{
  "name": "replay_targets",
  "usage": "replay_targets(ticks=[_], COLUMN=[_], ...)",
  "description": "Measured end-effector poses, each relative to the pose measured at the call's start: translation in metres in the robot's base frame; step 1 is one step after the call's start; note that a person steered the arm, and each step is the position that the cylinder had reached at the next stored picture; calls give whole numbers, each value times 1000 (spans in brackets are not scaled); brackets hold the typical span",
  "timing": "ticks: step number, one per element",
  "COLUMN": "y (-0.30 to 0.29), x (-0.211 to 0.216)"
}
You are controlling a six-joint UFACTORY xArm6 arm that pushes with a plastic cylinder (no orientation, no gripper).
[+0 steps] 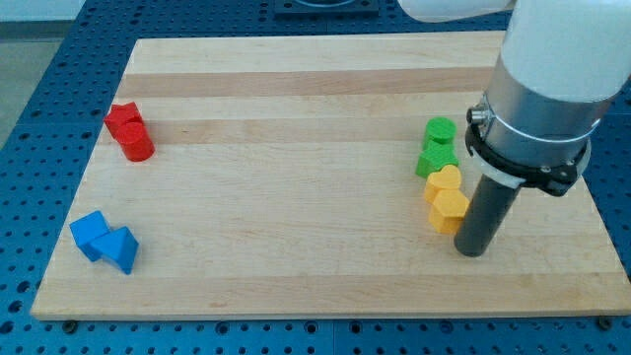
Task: Push the yellow blocks into the green blocks
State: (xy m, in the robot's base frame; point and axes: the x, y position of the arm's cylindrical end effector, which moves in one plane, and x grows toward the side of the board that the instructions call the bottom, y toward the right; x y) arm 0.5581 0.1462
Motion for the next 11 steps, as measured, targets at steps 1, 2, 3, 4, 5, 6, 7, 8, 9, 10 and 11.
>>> replay_targets(ticks=[1,2,3,4,5,6,7,8,9,10,11], y=[-11,-26,-28,-28,-28,-28,-28,-28,-28,-28,-26], x=[0,0,0,-5,-11,-12,-12,-19,-21,-21,-23])
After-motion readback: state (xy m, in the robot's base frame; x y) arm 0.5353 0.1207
